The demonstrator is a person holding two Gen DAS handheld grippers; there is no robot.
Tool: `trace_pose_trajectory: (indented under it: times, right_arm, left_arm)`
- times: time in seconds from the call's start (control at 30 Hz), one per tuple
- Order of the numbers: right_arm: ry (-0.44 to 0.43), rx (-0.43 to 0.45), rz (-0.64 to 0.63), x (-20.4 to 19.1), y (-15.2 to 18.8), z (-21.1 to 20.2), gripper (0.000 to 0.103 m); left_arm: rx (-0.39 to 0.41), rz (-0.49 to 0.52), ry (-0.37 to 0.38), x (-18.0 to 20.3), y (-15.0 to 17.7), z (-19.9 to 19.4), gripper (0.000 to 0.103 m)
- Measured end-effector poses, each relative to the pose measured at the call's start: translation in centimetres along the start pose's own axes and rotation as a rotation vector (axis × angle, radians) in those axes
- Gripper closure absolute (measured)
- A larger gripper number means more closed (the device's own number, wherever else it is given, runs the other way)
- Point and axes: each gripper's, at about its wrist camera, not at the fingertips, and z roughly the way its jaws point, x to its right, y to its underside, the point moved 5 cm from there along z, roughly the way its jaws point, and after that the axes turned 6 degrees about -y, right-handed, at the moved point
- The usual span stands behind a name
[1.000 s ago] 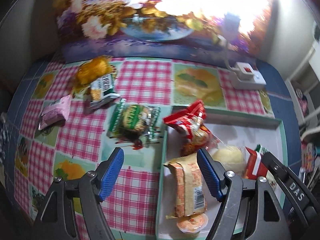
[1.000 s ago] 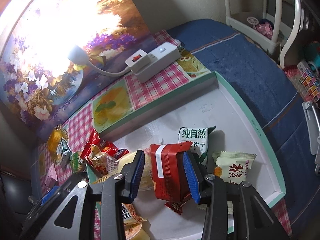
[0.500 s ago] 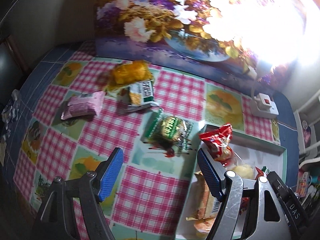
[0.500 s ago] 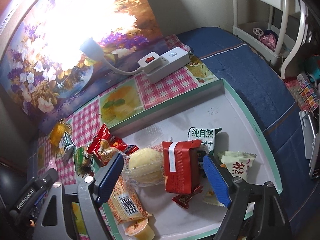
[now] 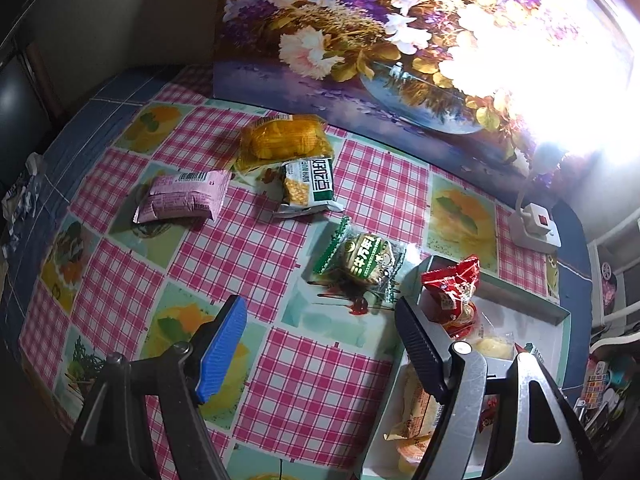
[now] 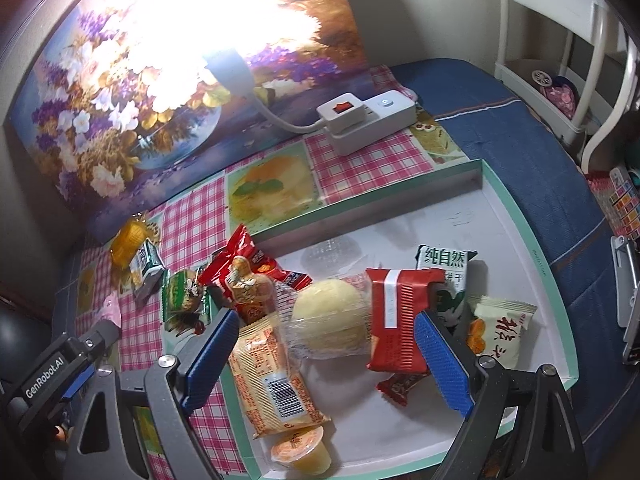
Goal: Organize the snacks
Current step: 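Withdraw both open tools from the tray back over the remaining snacks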
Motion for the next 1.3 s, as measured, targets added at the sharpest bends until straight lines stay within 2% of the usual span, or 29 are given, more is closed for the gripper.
trace_pose_trajectory:
  times: [0.2, 0.23, 0.27, 0.3, 0.67, 0.7, 0.73, 0.77, 0.8, 1.03, 1.3]
  right_arm:
    - [-0.007, -0.014, -0.011, -0.8, 0.4, 0.7, 0.011]
    - [-0.005, -0.018, -0.013, -0.8, 0.4, 0.8, 0.009]
    - [-0.002, -0.022, -0.015, -0.9, 0.5, 1.0, 0.001]
    - [0.000, -0.025, -0.016, -1.0, 0.5, 1.1, 0.000]
    - [0.030, -0.027, -0.050, -1.8, 0.7, 1.9, 0.000]
    - [0.035, -0.026, -0.053, -1.9, 0.7, 2.0, 0.000]
    - [0.040, -0.027, -0.057, -2.0, 0.7, 2.1, 0.000]
    - [0.044, -0.029, -0.062, -2.2, 0.8, 2.3, 0.000]
    - [0.046, -0.030, -0.065, -2.4, 0.8, 2.4, 0.000]
    - [0.046, -0.051, -0.113, -4.2, 1.3, 3.6, 0.000]
    - [0.029, -0.054, -0.164, -7.0, 1.8, 4.7, 0.000]
  left_arm:
    - [-0.020, 0.012, -0.033, -0.9, -0.2, 1.2, 0.026]
    - [-0.024, 0.015, -0.037, -1.0, -0.2, 1.3, 0.026]
    - [-0.027, 0.020, -0.043, -1.2, -0.2, 1.5, 0.026]
    - [-0.030, 0.024, -0.047, -1.3, -0.2, 1.7, 0.026]
    - [-0.022, 0.097, -0.078, -1.8, -0.7, 2.4, 0.026]
    - [-0.022, 0.093, -0.076, -2.0, -0.8, 2.4, 0.024]
    - [-0.024, 0.085, -0.074, -2.2, -1.0, 2.5, 0.009]
    - [-0.023, 0.073, -0.070, -2.6, -1.2, 2.6, 0.002]
    - [-0.019, 0.065, -0.068, -2.8, -1.4, 2.6, 0.000]
    - [-0.017, -0.028, -0.103, -7.0, -3.3, 3.2, 0.000]
    - [-0.057, -0.127, -0.140, -12.8, -3.6, 5.5, 0.000]
